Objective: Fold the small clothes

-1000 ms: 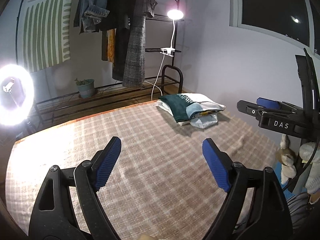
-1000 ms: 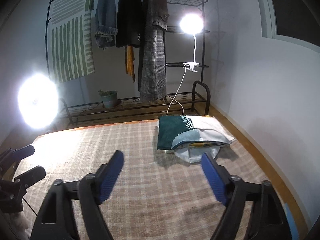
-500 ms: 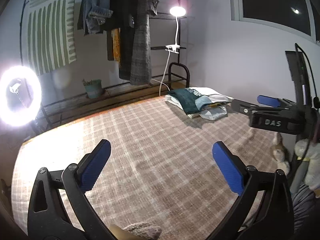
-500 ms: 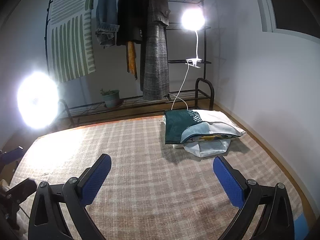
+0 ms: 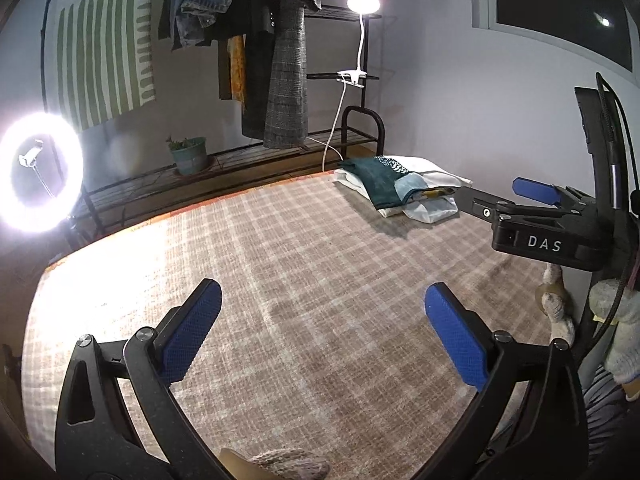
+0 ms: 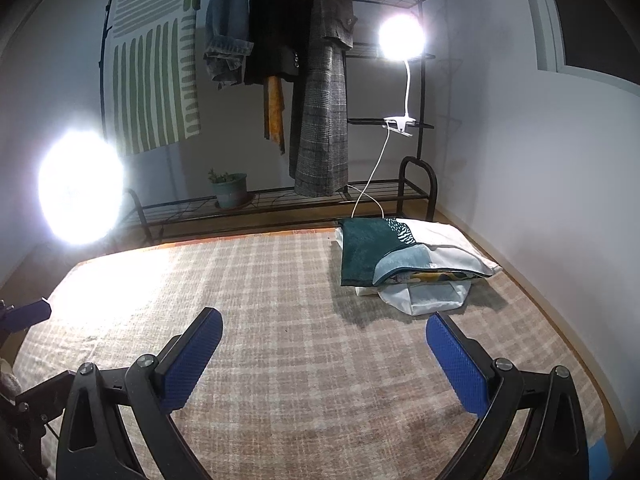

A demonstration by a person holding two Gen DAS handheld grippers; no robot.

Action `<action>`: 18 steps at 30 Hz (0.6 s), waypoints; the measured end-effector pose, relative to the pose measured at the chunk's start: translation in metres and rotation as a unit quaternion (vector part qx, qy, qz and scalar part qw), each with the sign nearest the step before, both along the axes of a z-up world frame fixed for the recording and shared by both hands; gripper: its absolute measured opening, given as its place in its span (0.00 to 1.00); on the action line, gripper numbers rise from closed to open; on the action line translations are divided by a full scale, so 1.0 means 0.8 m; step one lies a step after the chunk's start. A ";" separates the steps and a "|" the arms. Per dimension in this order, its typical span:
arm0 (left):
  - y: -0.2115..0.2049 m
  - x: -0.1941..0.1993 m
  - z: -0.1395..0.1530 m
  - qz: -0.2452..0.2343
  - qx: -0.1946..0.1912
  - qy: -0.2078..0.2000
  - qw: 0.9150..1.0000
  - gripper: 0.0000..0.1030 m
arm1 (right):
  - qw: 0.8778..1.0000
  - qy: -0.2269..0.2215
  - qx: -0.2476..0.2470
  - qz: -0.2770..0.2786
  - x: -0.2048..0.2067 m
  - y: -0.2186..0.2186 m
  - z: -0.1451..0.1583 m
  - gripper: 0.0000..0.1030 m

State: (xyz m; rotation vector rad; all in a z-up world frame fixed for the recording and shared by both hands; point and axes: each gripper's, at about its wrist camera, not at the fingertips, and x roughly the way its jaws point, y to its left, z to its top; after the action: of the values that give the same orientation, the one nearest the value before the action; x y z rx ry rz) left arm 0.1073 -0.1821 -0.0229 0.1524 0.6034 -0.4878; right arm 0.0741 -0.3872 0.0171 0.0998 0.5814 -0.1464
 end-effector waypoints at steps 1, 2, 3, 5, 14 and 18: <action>0.000 0.000 0.000 0.000 -0.001 0.001 1.000 1.00 | 1.000 0.000 0.000 0.000 0.000 0.000 0.000 1.00; 0.000 0.000 0.000 0.001 -0.001 0.000 1.000 1.00 | 1.000 0.000 0.000 0.000 0.000 0.000 0.000 1.00; 0.000 -0.001 0.001 0.001 -0.001 -0.001 1.000 1.00 | 1.000 0.000 0.000 0.000 0.000 0.000 0.000 1.00; 0.001 0.000 0.000 -0.001 0.000 0.001 1.000 1.00 | 1.000 0.001 0.000 0.000 0.000 0.001 0.000 1.00; 0.001 0.000 0.002 -0.001 -0.001 0.001 1.000 1.00 | 1.000 0.005 0.002 0.005 0.006 0.000 -0.001 1.00; 0.001 0.000 0.002 -0.002 -0.001 0.001 1.000 1.00 | 1.000 0.006 0.002 0.006 0.005 0.001 -0.002 1.00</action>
State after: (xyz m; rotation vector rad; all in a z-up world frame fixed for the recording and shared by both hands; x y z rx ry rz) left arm 0.1074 -0.1813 -0.0213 0.1506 0.6042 -0.4925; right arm 0.0783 -0.3860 0.0158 0.0990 0.5936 -0.1347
